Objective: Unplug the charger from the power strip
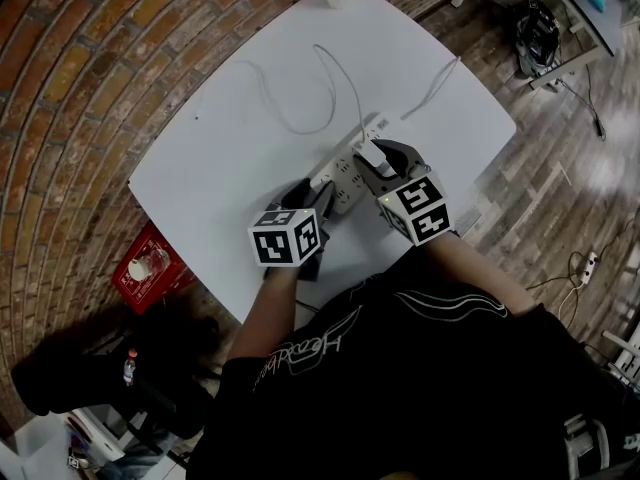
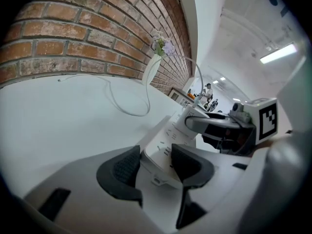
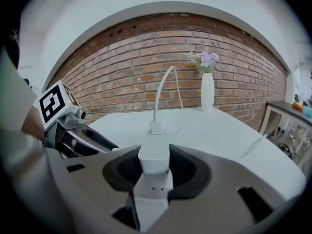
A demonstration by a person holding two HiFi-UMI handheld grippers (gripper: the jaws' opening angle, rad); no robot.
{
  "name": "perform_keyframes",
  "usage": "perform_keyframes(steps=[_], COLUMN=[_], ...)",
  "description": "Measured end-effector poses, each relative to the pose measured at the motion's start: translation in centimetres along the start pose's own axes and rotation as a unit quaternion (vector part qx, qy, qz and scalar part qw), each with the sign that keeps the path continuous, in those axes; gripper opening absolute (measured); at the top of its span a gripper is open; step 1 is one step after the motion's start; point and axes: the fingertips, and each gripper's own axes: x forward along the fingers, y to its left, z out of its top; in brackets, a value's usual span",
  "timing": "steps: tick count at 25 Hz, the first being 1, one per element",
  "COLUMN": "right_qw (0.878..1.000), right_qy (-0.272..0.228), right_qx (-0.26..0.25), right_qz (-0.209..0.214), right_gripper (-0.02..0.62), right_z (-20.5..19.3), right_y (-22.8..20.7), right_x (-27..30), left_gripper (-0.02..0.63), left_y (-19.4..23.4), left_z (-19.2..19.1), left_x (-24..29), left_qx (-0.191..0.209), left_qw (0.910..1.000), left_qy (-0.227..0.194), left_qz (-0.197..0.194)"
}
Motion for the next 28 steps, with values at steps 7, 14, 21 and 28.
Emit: perform_keyframes(steps=[7, 14, 21, 28], right_qw=[0.999, 1.0, 0.999, 0.999], right_qy=[0.009, 0.008, 0.013, 0.008], right_qx=[-0.034, 0.006, -0.037, 0.033], right_qz=[-0.027, -0.008, -0.03, -0.007], right_gripper=[0.121, 0.123, 0.121, 0.124], right_z=[0.0, -0.13, 0.03, -0.25], right_y=[0.37, 0.1, 0.42, -0.44], right_x=[0.0, -0.06, -0.31, -0.44], left_gripper=[0.201, 0.201, 0.201, 0.202], left_y=[0.09, 0.11, -0.08, -0.18], left_z=[0.02, -0.05, 0.05, 0.11], left_x=[0.01, -0.05, -0.05, 0.01], left_qx=[0.005, 0.005, 0.01, 0.015], left_qw=[1.0, 1.0, 0.9999, 0.9998], left_qy=[-0.002, -0.002, -0.006, -0.009], left_qz=[0.001, 0.001, 0.003, 0.005])
